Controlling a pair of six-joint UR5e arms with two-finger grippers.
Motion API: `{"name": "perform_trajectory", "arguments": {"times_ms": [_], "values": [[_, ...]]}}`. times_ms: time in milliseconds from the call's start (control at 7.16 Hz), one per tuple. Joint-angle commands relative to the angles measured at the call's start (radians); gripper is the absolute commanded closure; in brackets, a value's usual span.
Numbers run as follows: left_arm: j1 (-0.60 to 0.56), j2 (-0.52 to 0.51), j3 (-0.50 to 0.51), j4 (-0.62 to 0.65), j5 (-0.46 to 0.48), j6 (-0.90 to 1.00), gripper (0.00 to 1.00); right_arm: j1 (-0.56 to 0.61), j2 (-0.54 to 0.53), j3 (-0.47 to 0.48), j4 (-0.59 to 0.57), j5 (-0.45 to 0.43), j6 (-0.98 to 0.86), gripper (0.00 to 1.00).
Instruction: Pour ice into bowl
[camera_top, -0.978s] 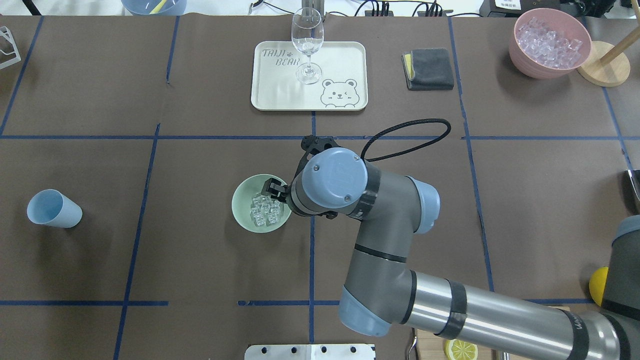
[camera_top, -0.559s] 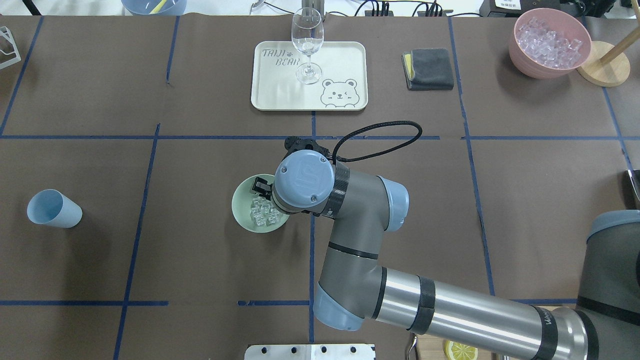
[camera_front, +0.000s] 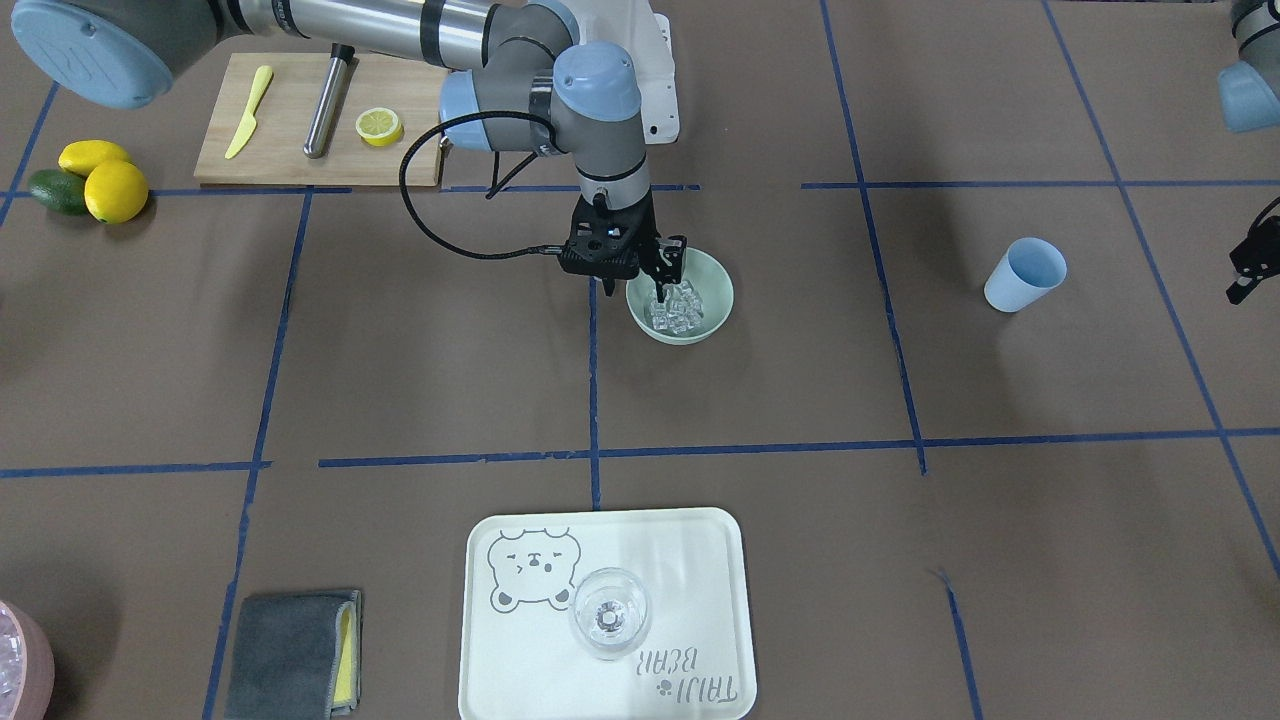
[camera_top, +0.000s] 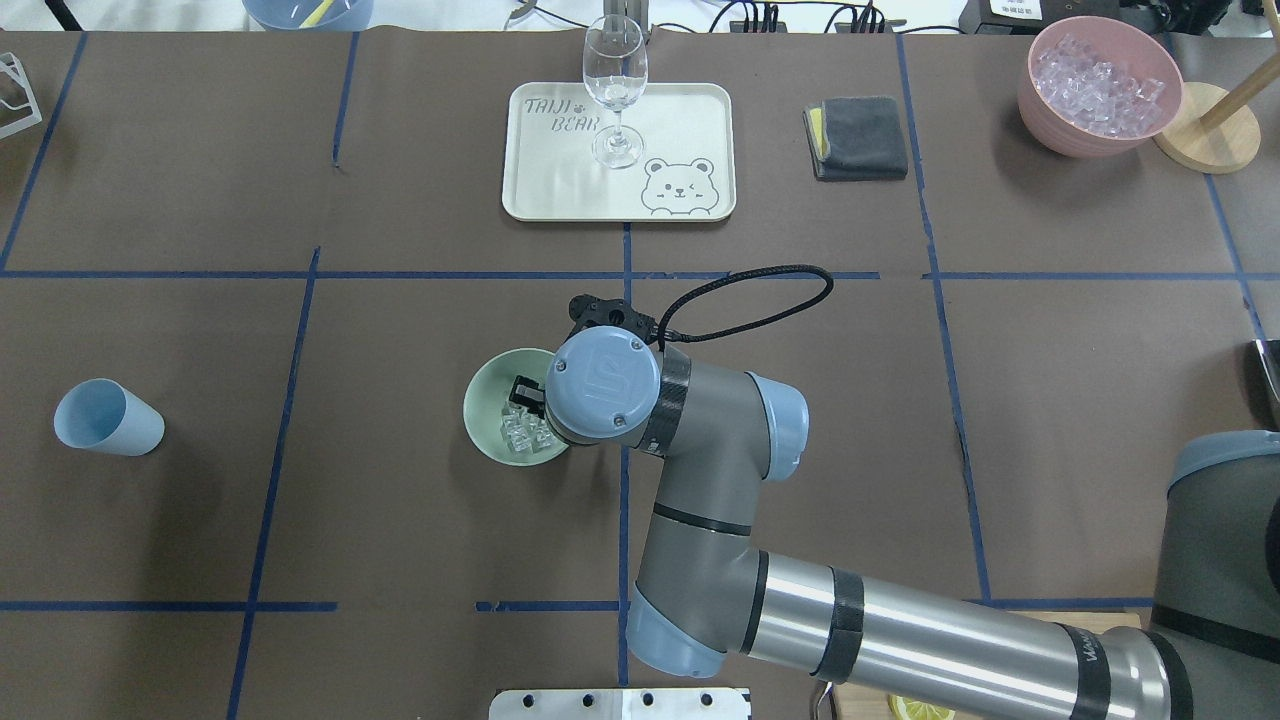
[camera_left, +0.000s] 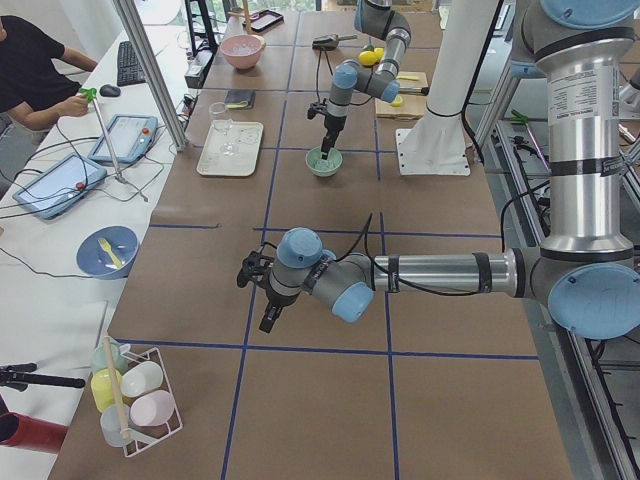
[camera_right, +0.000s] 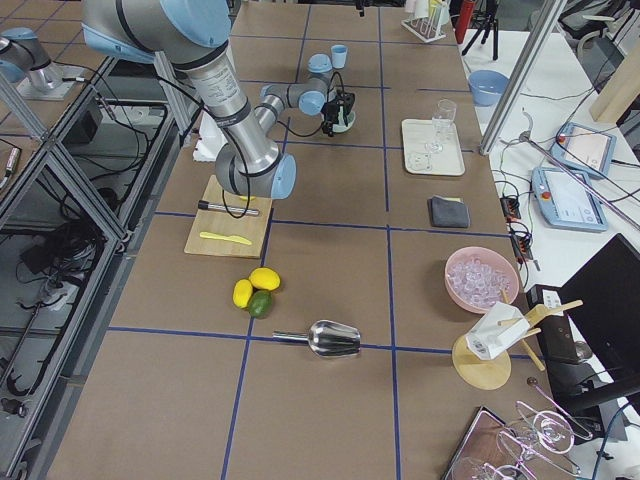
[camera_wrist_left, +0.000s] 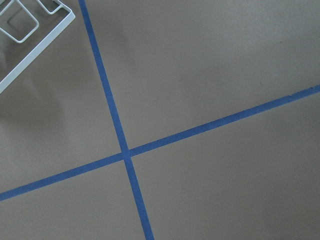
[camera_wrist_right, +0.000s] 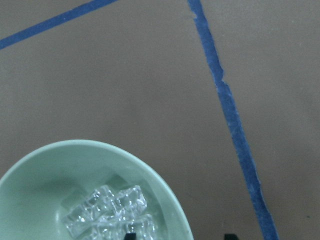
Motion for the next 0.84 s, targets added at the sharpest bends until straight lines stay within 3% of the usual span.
{"name": "perform_trajectory", "arguments": {"times_ms": [0,140,419,699], "values": [[-0.039,-0.004,0.002,0.056,-0.054,0.000,0.00,0.003,-0.002,0.012,0.000,0.008,-0.003,1.00],[-0.045,-0.004,0.011,0.059,-0.063,-0.001,0.00,0.016,-0.013,0.050,0.000,0.014,-0.003,1.00],[-0.074,-0.024,0.024,0.150,-0.068,0.002,0.00,0.055,-0.185,0.278,0.000,0.019,-0.004,1.00],[-0.104,-0.035,0.016,0.189,-0.097,0.003,0.00,0.162,-0.334,0.435,0.003,0.133,-0.010,1.00]]}}
